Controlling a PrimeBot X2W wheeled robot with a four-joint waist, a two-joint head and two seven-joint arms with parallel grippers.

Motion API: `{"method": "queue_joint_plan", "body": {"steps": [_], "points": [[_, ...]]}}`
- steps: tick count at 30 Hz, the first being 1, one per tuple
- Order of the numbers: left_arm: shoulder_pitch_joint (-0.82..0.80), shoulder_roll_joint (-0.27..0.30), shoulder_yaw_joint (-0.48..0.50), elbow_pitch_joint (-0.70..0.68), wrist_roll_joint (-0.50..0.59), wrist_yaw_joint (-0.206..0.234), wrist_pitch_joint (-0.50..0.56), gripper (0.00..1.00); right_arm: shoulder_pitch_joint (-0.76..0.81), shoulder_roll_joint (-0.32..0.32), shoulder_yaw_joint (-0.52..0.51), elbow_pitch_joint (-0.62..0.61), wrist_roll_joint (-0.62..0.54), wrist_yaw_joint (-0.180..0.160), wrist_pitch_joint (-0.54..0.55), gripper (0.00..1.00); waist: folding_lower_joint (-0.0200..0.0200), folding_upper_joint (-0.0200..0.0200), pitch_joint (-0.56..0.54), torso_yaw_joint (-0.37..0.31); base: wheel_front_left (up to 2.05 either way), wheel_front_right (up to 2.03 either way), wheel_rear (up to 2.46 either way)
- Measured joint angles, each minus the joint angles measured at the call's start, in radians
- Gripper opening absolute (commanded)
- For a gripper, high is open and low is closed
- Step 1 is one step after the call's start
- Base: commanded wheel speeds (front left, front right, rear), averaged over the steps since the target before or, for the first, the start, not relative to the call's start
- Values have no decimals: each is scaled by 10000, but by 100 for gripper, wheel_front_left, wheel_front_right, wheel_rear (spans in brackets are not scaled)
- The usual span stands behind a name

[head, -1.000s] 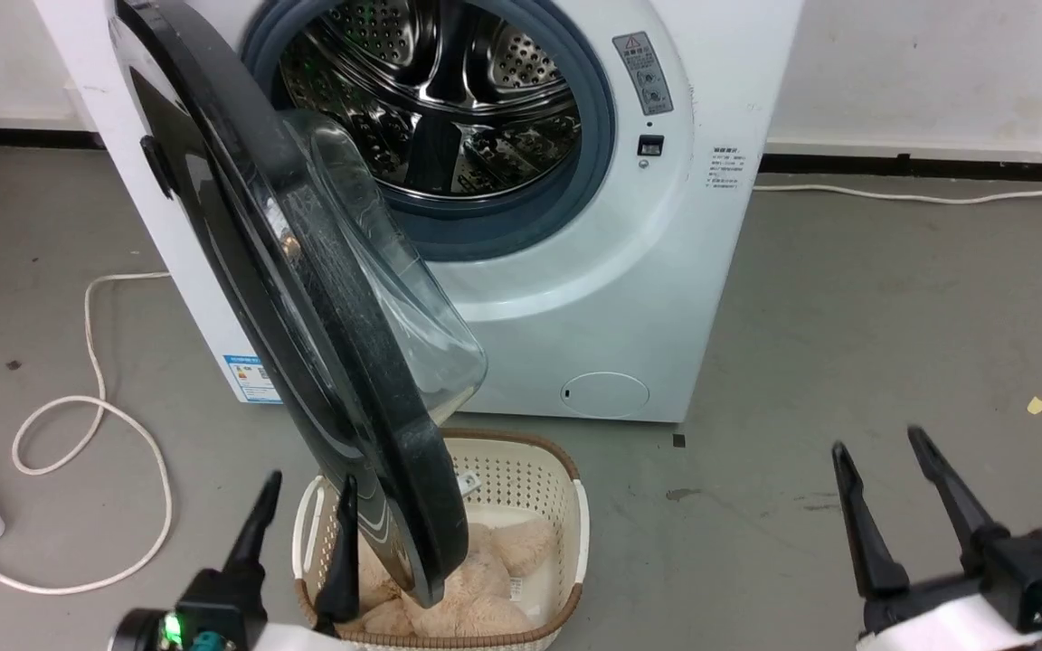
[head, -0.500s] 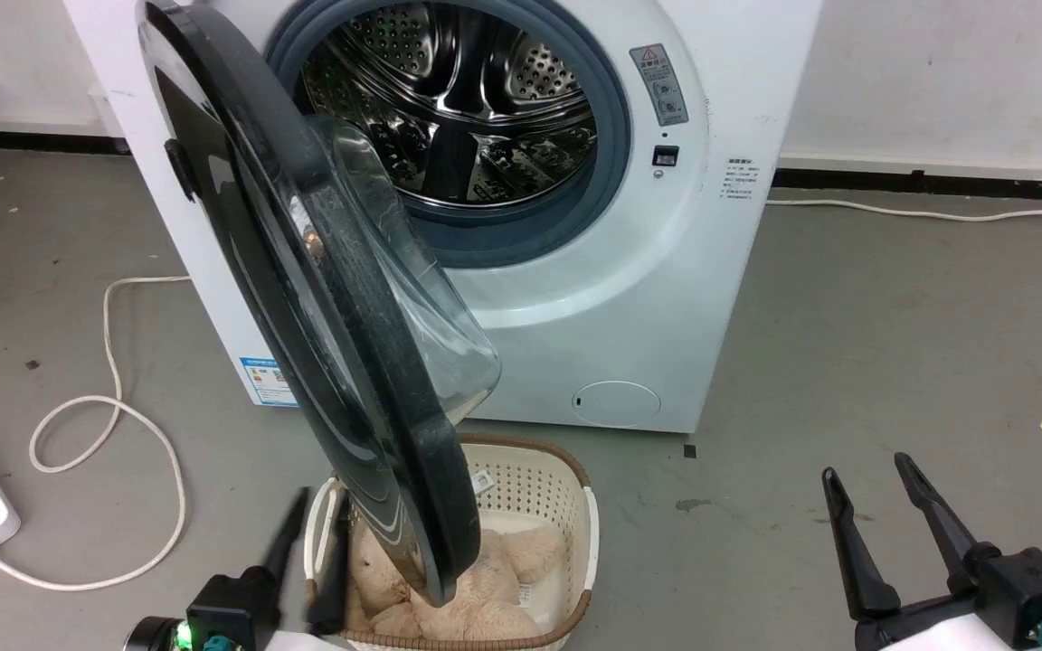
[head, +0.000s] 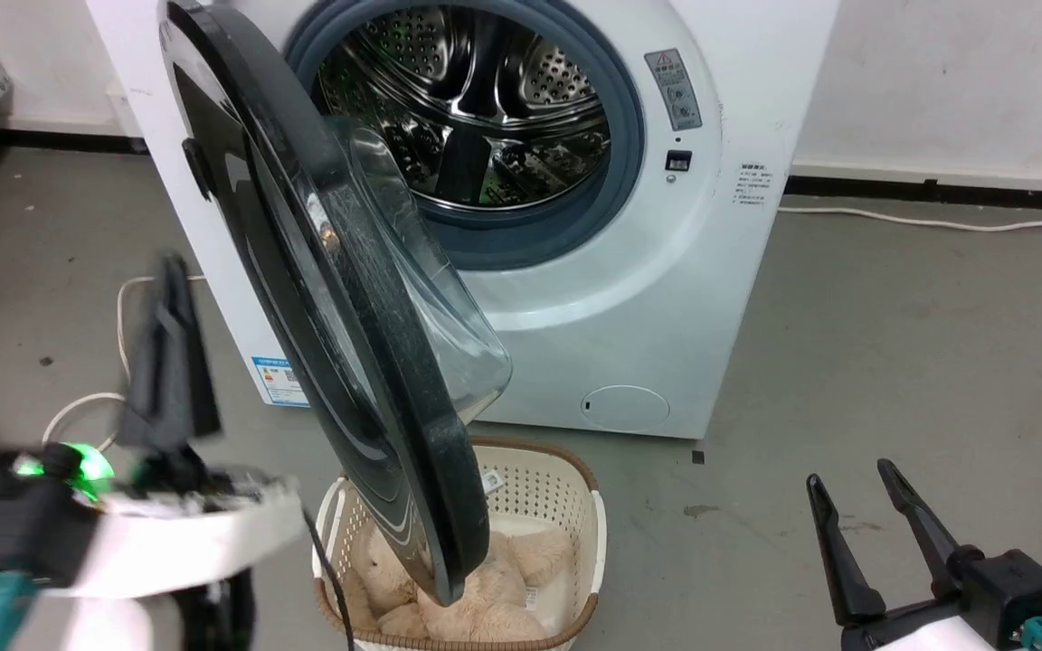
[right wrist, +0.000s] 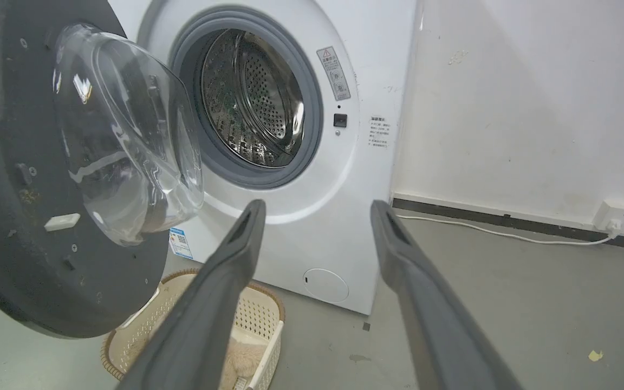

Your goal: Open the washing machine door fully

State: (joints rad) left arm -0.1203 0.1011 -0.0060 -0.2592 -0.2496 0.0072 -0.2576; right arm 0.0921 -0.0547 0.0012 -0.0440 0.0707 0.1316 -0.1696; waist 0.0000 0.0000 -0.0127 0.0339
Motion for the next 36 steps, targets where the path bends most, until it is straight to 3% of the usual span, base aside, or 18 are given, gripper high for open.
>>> {"method": "queue_joint_plan", "body": {"steps": [6, 12, 20, 24, 29, 36], "points": [[-963, 199, -286, -2171, 249, 25, 721, 0, 0, 2, 61, 23, 113, 0, 50, 100, 0, 0, -55, -83, 0, 0, 0], [-1023, 75, -1933, -2780, 658, -109, 2213, 0, 0, 4, 92, 169, 205, 0, -2, 100, 0, 0, 4, -194, 0, 0, 0], [296, -226, -4111, -930, 777, -207, 3018, 0, -40, 6, 88, 330, 295, 0, -12, 100, 1, 0, 107, -311, 0, 0, 0], [762, -291, -4694, 318, 792, -159, 3154, 0, -50, 6, 82, 387, 295, 0, -13, 100, 0, 0, 153, -341, 0, 0, 0], [871, -259, -4525, 1827, 731, 155, 3037, 0, -67, 6, 100, 443, 293, 0, -52, 100, 1, 0, 221, -344, 0, 0, 0], [855, -161, -3824, 2677, 629, 548, 2374, 0, -94, 6, 128, 493, 290, 0, -73, 100, 1, 0, 331, -194, 0, 0, 0]]}}
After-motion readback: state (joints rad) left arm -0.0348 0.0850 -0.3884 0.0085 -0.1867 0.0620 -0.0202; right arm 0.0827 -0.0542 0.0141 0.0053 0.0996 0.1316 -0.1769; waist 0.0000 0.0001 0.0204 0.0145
